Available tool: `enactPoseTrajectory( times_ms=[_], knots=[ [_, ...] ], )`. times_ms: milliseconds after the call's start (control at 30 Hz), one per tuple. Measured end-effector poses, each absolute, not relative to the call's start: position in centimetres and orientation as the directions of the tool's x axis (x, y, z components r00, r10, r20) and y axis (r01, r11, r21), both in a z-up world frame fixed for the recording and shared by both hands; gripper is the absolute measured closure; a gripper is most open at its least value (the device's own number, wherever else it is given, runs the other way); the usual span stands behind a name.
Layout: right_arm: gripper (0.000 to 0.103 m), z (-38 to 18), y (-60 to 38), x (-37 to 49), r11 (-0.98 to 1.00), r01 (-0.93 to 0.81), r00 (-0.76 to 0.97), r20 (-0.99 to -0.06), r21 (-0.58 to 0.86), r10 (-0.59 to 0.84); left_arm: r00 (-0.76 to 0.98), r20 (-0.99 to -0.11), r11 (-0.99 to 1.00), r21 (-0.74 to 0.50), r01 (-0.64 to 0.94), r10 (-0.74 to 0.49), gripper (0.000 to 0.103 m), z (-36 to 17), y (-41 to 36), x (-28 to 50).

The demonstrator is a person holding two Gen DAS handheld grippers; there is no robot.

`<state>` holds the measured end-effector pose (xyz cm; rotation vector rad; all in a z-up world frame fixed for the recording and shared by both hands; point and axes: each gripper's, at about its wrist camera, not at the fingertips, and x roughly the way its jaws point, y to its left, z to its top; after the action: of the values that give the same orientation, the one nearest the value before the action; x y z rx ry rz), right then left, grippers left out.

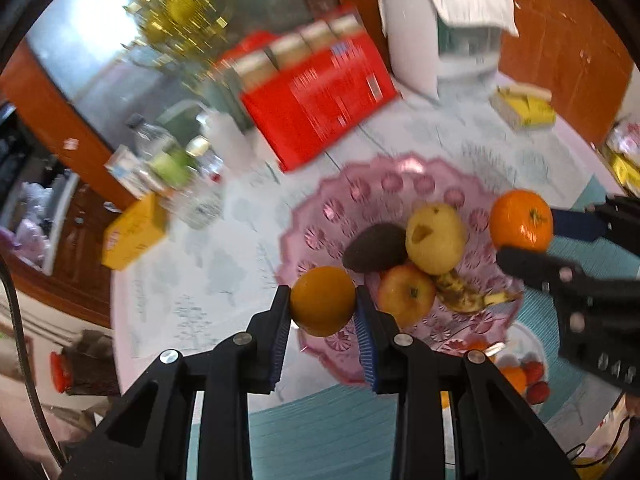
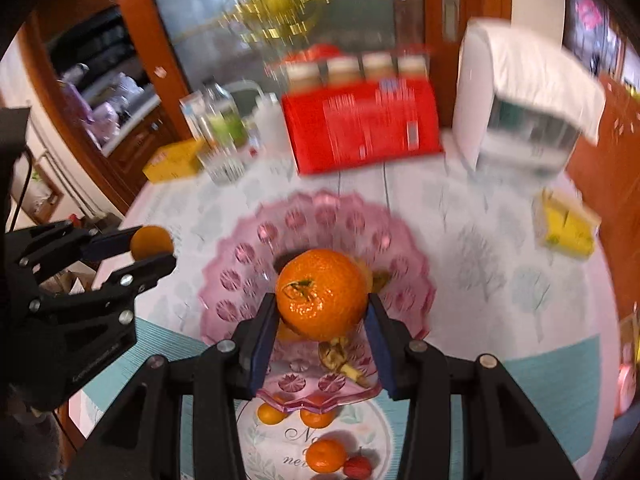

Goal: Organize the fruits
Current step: 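Carry the orange with the left tool while the right tool carries its orange to the pink bowl, then open both tools to drop the oranges into the bowl and withdraw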

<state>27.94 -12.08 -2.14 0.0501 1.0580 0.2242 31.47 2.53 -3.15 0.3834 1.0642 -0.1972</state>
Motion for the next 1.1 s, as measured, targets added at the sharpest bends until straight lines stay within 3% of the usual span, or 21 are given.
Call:
enactPoseTrajectory(
  times_ms=[267, 567, 600, 667, 733, 800, 1100],
  knots=[
    [0.059, -9.1, -10.7, 27.9, 0.983, -0.083, 0.333, -0.925, 0.163, 0.182, 0.356, -0.934, 0.887, 0.133, 0.442, -0.037, 0.074, -11.3, 1.3, 34.3],
    [0.058, -11.4, -9.9, 28.2, 0.99, -0.046, 0.288, -0.947, 0.134, 0.141, 0.314, -0.949, 0.881, 0.116, 0.459, -0.038, 0.073, -14.3, 2.0, 35.4],
    [0.054, -11.4, -9.9, 28.2, 0.988, -0.043, 0.292, -0.944, 0.15, 0.156, 0.31, -0.95, 0.881, 0.116, 0.459, -0.037, 0.072, -14.5, 2.0, 35.4],
    [0.046, -11.4, -9.8, 28.2, 0.985, -0.036, 0.305, -0.937, 0.166, 0.169, 0.313, -0.949, 0.879, 0.122, 0.462, -0.033, 0.066, -14.5, 2.1, 35.2],
    [0.041, -11.4, -9.7, 28.1, 0.985, -0.033, 0.306, -0.937, 0.168, 0.17, 0.335, -0.942, 0.876, 0.142, 0.461, -0.024, 0.045, -14.3, 2.2, 35.1],
    [0.038, -11.3, -9.5, 28.2, 0.985, -0.037, 0.302, -0.938, 0.167, 0.171, 0.366, -0.931, 0.874, 0.17, 0.456, -0.009, 0.038, -14.0, 2.3, 34.8],
    [0.038, -9.8, -9.4, 26.8, 0.99, -0.049, 0.34, -0.929, 0.134, 0.143, 0.387, -0.922, 0.88, 0.163, 0.447, -0.026, 0.03, -12.4, 2.9, 33.6]
  ],
)
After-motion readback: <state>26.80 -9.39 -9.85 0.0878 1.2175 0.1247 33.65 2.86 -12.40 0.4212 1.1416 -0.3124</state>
